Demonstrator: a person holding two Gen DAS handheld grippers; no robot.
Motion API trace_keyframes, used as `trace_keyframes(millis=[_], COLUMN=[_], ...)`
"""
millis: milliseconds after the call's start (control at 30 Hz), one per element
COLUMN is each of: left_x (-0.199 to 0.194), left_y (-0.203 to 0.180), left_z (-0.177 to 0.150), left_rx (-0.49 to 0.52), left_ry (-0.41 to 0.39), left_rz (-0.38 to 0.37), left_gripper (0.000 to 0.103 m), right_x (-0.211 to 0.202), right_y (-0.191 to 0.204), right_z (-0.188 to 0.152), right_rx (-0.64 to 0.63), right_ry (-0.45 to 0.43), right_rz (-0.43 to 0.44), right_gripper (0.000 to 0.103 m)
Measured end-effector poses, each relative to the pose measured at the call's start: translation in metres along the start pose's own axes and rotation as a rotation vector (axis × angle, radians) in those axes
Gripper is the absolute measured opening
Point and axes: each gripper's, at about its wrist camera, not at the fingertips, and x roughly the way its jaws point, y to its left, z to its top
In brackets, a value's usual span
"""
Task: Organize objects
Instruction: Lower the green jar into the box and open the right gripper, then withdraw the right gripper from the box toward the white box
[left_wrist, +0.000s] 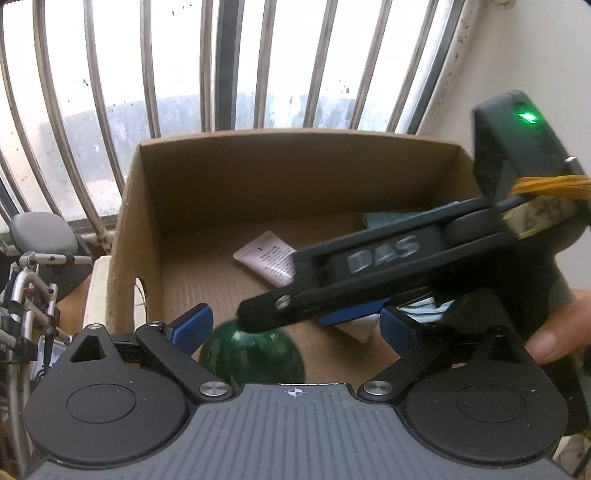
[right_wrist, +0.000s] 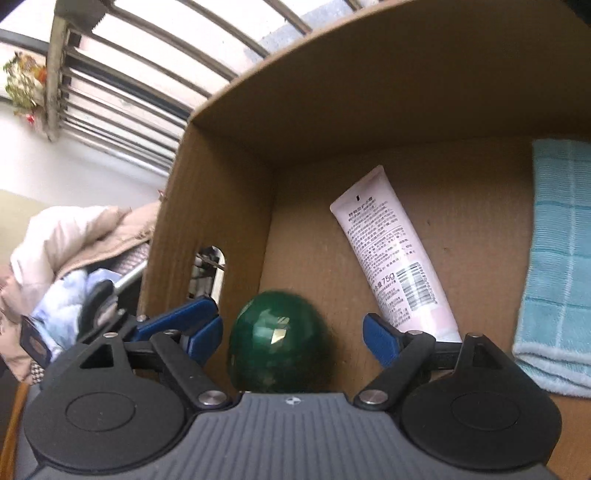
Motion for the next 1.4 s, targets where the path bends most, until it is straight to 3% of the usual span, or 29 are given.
trace_keyframes(millis=[300, 633, 1200, 1400], left_x=[-0.043, -0.048, -0.033, -0.055], left_y=[-0.016, -0.014, -0.009, -0.009], left_z=[-0.012, -0.021, -0.021, -0.031], left_rx=[0.03, 0.014, 0.012, 0.014], left_ry=[-0.088, -0.093, -0.078, -0.127], left_rz=[-0.022, -0.022, -0.037, -0.067], left_gripper=[0.099, 0.099, 0.099, 0.099], right_x=[-0.076, -0.13, -0.122, -0.128], right_y=[-0.003, -0.001, -0.009, -0.009], right_z=[-0.036, -0.069, -0.075, -0.082], right_rx=[-0.017, -0.07, -0.085, -0.087], right_ry=[-0.197, -0.314, -0.311, -0.316], right_rz=[0.12, 0.097, 0.048, 0.065], right_gripper=[0.087, 0.087, 0.081, 0.081])
